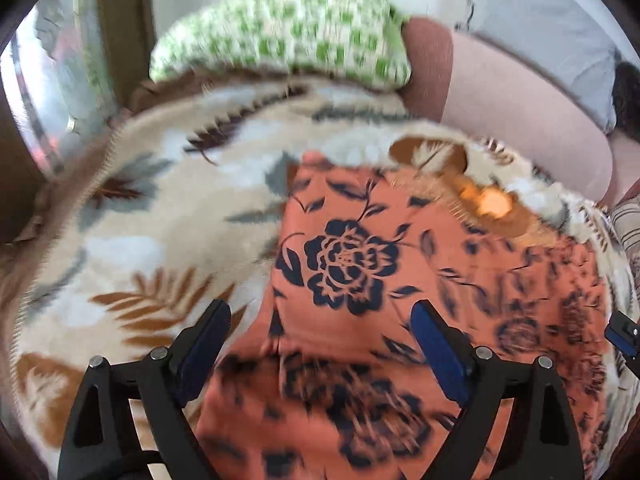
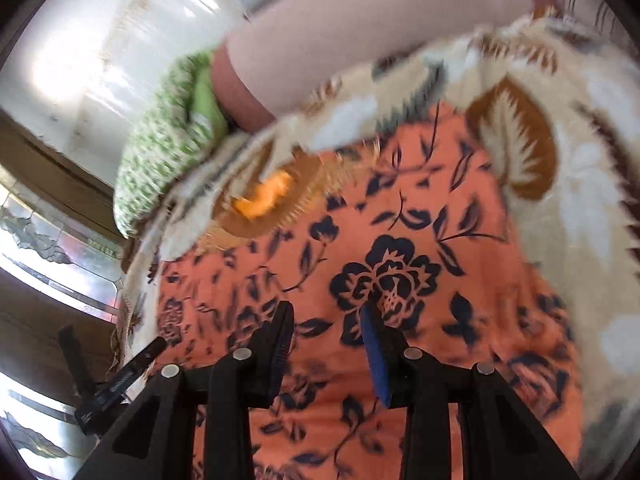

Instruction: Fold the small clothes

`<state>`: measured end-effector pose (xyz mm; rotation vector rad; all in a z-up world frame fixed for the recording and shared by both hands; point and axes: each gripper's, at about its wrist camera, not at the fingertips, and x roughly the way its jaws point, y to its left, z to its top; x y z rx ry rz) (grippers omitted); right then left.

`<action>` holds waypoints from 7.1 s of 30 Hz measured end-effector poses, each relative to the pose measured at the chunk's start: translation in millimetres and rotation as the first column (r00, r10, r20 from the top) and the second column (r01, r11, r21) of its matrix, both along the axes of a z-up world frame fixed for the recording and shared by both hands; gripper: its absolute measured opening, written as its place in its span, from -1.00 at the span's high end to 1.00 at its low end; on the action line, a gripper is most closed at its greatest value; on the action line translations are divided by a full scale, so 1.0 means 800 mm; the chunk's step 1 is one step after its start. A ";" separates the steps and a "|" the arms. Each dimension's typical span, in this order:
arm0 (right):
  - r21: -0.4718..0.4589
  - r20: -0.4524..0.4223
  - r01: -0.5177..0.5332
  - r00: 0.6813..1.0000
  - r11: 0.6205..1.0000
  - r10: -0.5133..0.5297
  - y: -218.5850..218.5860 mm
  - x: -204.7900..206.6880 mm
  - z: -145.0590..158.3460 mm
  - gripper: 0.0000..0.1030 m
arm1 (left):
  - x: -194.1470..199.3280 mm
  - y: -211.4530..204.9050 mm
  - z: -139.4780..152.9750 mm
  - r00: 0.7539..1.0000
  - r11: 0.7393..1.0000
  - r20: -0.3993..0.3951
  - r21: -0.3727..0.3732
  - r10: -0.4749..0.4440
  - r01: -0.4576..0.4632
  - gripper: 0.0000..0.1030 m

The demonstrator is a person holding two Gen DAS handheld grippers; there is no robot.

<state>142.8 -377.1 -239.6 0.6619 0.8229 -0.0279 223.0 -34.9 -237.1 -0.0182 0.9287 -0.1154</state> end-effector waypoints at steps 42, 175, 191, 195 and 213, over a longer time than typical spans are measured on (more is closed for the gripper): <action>-0.205 0.175 0.060 0.984 0.977 -0.024 0.001 -0.335 0.124 -0.21 | -0.242 0.046 0.141 0.971 0.986 0.209 0.137 -0.117 0.090 -0.79; -0.102 -0.033 -0.320 0.947 0.942 0.319 0.138 0.288 0.012 0.24 | 0.108 0.064 -0.064 0.981 0.953 -0.049 -0.233 0.188 -0.194 -0.64; -0.078 -0.018 -0.275 0.962 0.958 0.274 0.167 0.284 0.011 0.23 | 0.097 0.046 -0.047 0.994 0.970 0.020 -0.222 0.104 -0.097 -0.64; -0.129 -0.015 -0.127 0.992 0.984 0.126 0.064 0.205 0.020 0.23 | 0.076 0.008 -0.043 0.999 0.988 0.042 -0.154 0.020 -0.014 -0.64; 0.023 -0.033 0.062 0.998 0.998 -0.061 -0.115 0.048 0.011 0.25 | 0.046 -0.026 -0.039 0.994 0.997 -0.106 -0.069 0.009 -0.017 -0.67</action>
